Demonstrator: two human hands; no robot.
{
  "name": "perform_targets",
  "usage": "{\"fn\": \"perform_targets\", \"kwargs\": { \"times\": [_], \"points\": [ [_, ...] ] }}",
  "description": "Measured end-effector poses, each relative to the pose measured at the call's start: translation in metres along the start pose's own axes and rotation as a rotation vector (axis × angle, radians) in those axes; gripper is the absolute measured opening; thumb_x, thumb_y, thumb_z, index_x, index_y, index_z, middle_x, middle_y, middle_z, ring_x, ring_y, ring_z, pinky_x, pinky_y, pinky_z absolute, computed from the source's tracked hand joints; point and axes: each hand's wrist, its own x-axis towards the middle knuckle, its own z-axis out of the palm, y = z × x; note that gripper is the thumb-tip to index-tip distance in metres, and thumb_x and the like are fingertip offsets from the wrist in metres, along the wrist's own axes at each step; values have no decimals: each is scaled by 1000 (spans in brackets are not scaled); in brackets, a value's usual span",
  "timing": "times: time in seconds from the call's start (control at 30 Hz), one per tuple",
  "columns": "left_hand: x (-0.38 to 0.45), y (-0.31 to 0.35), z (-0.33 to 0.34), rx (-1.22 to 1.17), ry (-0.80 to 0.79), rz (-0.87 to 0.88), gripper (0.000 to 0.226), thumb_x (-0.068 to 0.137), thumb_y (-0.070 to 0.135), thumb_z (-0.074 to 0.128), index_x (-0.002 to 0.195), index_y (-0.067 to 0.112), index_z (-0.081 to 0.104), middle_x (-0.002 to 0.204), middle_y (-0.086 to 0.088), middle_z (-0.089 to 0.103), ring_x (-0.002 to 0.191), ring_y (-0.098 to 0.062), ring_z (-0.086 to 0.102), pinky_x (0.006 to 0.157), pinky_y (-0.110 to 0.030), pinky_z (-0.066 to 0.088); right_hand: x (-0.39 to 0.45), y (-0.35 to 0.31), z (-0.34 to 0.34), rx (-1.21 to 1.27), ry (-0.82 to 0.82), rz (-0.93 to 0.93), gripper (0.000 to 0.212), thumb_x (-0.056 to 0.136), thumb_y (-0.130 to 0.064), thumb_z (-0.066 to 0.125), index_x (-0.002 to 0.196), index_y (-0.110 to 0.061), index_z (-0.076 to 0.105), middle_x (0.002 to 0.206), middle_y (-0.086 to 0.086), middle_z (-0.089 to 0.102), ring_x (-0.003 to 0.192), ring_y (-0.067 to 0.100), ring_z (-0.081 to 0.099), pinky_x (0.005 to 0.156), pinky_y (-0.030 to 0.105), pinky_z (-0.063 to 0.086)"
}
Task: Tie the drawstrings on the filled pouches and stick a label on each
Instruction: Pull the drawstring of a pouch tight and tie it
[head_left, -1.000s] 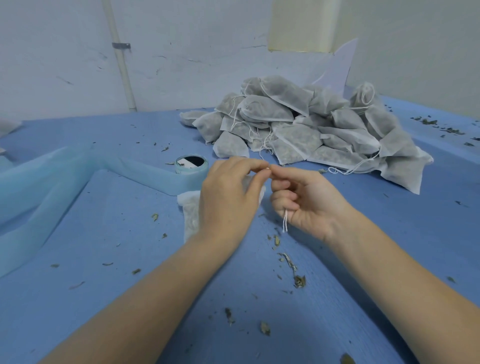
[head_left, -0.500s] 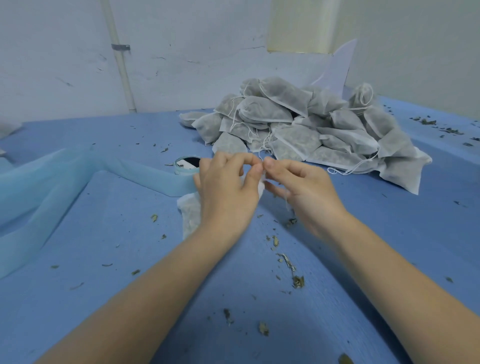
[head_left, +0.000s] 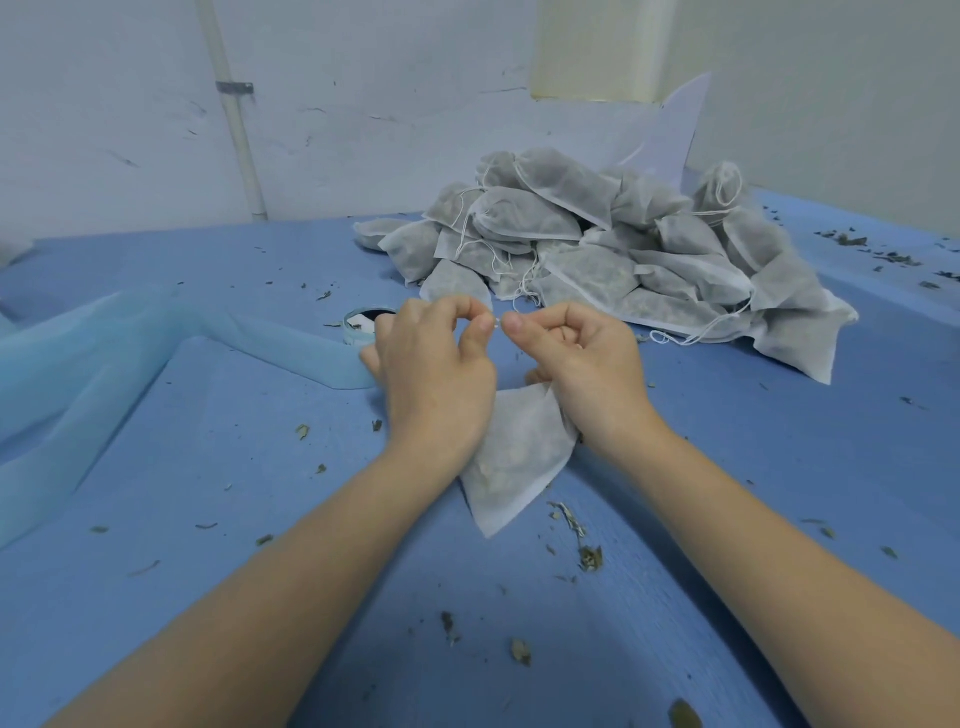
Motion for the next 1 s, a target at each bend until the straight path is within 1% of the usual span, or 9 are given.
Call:
{"fn": "perform_targets", "kwargs": {
  "times": [0.23,0.33,0.4,0.53,0.63,0.7,0.8,0.9,1.0],
  "points": [
    [9,-7,-5,10,14,-4,11,95,23,52,96,22,63,96,7,47,113,-23,43,88,-26,21,3,-1,-2,-70,-6,-87,9,75,-32,80,69,-35,75,42,-13,33,43,8,34,59,34,41],
    [8,-9,-6,-142,-27,16,3,92,25,57,89,25,59,86,11,44,95,-10,46,79,-14,30,2,-3,-5,-16,55,-49,11,74,-30,81,67,-35,76,51,-1,42,47,12,39,53,26,38],
    [7,-10,-6,-260,-90,-57,11,88,33,60,93,25,54,84,6,46,77,-2,49,72,-11,36,3,-6,-8,128,172,28,11,75,-24,80,66,-27,76,51,-8,52,43,3,41,50,20,38],
    [2,-1,-1,-729,-506,-488,53,74,51,66,108,10,59,100,-12,69,82,-22,69,73,-33,55,7,-8,-10,394,419,161,8,77,-23,79,73,-22,73,44,-15,46,46,7,35,56,26,37],
    [-2,2,3,-1060,-744,-640,61,67,41,70,111,-1,63,108,-18,69,98,-28,68,85,-43,56,7,-5,-10,408,477,154,8,80,-22,77,75,-24,72,45,-18,47,46,6,37,58,23,38],
    [-4,0,7,-1042,-710,-658,43,79,24,67,110,-6,63,108,-18,69,100,-28,67,86,-40,56,7,-4,-11,404,432,140,6,81,-22,76,77,-22,71,46,-17,49,45,6,40,53,19,39],
    [-1,-7,9,-1017,-592,-687,22,90,14,59,101,-4,64,96,-16,72,87,-24,71,73,-37,59,7,-3,-15,381,232,119,5,80,-22,75,77,-22,72,56,-14,57,54,7,50,55,17,43],
    [3,-10,5,-1043,-545,-713,25,92,15,56,109,-3,61,102,-18,70,90,-27,70,67,-39,60,5,-3,-18,280,21,35,8,68,-31,78,71,-24,75,72,-14,67,72,3,59,69,16,45],
    [5,-9,1,-1033,-522,-719,33,92,24,54,116,2,61,110,-17,68,100,-28,67,75,-42,59,1,-4,-22,96,-95,-71,13,61,-37,78,68,-27,75,82,-14,67,79,1,59,70,13,45]
  ]
}}
